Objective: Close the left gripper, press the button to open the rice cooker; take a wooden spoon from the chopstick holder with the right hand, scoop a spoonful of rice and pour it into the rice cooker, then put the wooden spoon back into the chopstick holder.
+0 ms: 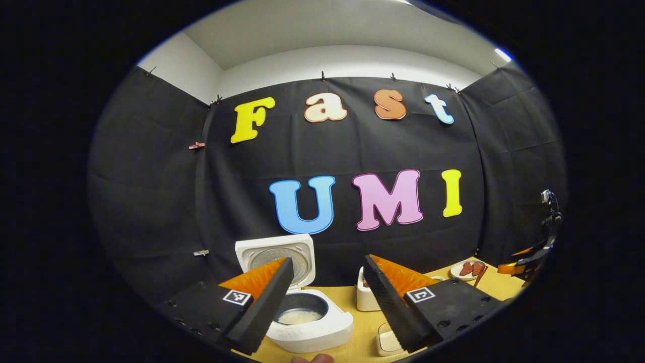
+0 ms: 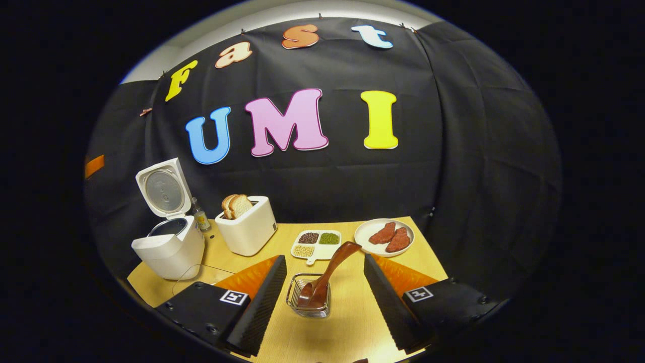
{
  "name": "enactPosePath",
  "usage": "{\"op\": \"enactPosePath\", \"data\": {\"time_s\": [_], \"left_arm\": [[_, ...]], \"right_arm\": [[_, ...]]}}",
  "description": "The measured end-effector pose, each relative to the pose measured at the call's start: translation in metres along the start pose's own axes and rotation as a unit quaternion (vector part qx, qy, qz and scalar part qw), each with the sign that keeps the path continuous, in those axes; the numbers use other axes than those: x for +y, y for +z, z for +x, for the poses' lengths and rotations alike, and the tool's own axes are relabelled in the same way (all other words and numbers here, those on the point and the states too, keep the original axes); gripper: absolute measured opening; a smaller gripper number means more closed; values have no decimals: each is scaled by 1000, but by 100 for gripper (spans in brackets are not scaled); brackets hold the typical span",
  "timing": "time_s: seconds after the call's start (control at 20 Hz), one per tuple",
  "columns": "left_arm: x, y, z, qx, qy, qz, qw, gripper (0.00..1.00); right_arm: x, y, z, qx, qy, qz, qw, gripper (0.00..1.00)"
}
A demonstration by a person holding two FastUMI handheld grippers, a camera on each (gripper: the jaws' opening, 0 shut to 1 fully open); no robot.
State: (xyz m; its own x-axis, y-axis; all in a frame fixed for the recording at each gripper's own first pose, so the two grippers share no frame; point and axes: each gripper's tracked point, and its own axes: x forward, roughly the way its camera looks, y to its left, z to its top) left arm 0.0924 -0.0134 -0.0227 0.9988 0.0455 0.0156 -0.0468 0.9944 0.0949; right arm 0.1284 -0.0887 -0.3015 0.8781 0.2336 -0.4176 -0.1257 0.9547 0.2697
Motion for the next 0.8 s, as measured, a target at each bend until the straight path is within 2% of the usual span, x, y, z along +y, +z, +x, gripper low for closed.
{"op": "enactPosePath", "data": {"time_s": [0.15,0.4,0.6,0.65,0.7,0.75,0.8], "left_arm": [[-3,-7,-1,16,14,1,1000,96],[-6,-15,-1,34,39,6,999,96],[-6,-25,-4,51,62,3,997,96],[-5,-27,-5,54,67,4,996,96],[-4,-28,-6,57,71,5,996,96],[-4,-29,-8,60,74,6,995,96],[-2,-29,-9,61,76,5,995,96]], "right_arm": [[-3,-27,29,32,22,10,999,88],[-12,-52,71,63,34,46,996,72],[-8,-74,97,88,50,68,993,71],[-7,-79,104,92,49,71,992,64],[-11,-81,110,96,44,72,992,63],[-8,-87,118,97,49,80,991,51],[-4,-85,115,94,51,90,990,43]]}}
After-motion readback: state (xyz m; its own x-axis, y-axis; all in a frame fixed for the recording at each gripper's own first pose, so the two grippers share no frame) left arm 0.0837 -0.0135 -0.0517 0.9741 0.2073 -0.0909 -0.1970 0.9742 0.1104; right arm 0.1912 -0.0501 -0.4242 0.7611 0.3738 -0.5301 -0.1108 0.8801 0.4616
